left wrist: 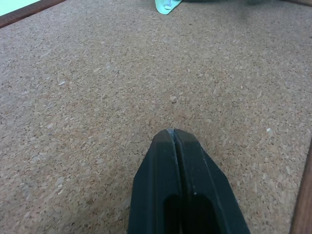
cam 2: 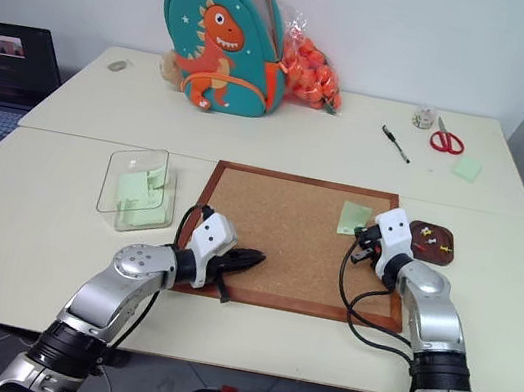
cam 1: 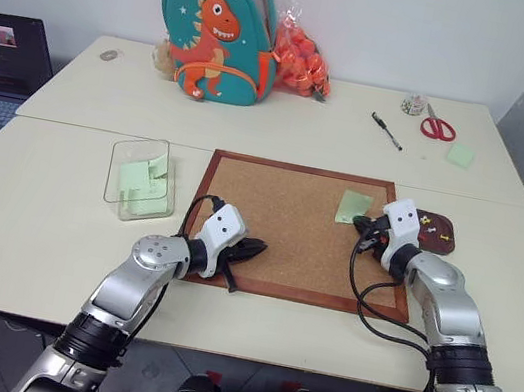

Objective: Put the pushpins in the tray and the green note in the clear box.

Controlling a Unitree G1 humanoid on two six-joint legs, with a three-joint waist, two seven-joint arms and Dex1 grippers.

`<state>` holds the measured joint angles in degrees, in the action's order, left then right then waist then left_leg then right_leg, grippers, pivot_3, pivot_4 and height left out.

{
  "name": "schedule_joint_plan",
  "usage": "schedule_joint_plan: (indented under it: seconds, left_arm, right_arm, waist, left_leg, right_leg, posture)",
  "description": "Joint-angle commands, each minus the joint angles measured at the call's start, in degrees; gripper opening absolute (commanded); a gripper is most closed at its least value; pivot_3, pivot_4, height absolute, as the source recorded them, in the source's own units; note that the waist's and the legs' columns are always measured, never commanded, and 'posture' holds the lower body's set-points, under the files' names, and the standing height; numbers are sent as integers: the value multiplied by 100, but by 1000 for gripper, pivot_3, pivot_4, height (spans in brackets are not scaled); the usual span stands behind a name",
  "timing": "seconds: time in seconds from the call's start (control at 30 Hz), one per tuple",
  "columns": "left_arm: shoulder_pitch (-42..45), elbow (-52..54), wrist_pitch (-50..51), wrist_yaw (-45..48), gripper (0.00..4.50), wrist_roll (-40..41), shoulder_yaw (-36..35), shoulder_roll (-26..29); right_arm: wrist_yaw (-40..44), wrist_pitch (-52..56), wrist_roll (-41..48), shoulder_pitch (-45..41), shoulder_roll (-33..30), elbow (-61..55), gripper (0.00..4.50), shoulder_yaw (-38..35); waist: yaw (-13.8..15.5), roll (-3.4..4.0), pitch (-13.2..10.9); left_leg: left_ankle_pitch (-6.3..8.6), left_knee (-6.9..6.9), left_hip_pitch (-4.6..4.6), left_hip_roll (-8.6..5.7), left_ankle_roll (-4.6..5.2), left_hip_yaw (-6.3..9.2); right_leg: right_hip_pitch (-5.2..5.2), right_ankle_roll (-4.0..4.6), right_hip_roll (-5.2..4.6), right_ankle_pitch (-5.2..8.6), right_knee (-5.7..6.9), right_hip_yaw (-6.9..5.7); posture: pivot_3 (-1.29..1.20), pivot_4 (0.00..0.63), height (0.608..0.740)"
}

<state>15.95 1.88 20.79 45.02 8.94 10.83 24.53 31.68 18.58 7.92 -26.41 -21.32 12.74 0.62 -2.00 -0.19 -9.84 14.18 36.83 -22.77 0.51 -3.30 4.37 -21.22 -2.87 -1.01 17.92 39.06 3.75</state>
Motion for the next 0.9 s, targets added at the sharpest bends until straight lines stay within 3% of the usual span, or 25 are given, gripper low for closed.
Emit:
schedule_joint_plan:
  seconds: [0.03, 0.33, 0.6, 0.9]
  left_arm:
    - [-262, -204, 248, 112, 0, -86, 296, 32]
    - [-252, -231, 259, 119, 0, -91, 313, 27]
    - [-303, -201, 265, 117, 0, -79, 303, 48]
    - [-216, -272, 280, 155, 0, -78, 345, 7]
  right_arm:
    - [-5, -437, 268, -105, 104, -412, 21, -292]
    - [79, -409, 461, 41, 75, -856, 21, -341]
    - [-110, 166, 599, 730, -738, -1607, 21, -1166]
    - [-430, -31, 76, 281, -1098, -31, 21, -1135]
  waist:
    - [0, 0, 0]
    - [4, 0, 0]
    - [26, 0, 0]
    - [5, 8, 8]
  left_leg:
    - [0, 0, 0, 0, 0, 0]
    - [0, 0, 0, 0, 0, 1]
    - [0, 0, -3, 2, 0, 2]
    - [0, 1, 16, -3, 1, -7]
  right_leg:
    - [0, 0, 0, 0, 0, 0]
    - [0, 0, 0, 0, 0, -1]
    - [1, 0, -4, 0, -2, 0]
    - [15, -1, 1, -1, 1, 7]
  posture:
    - [0, 150, 740]
    - [0, 150, 740]
    - [0, 150, 740]
    - [0, 150, 740]
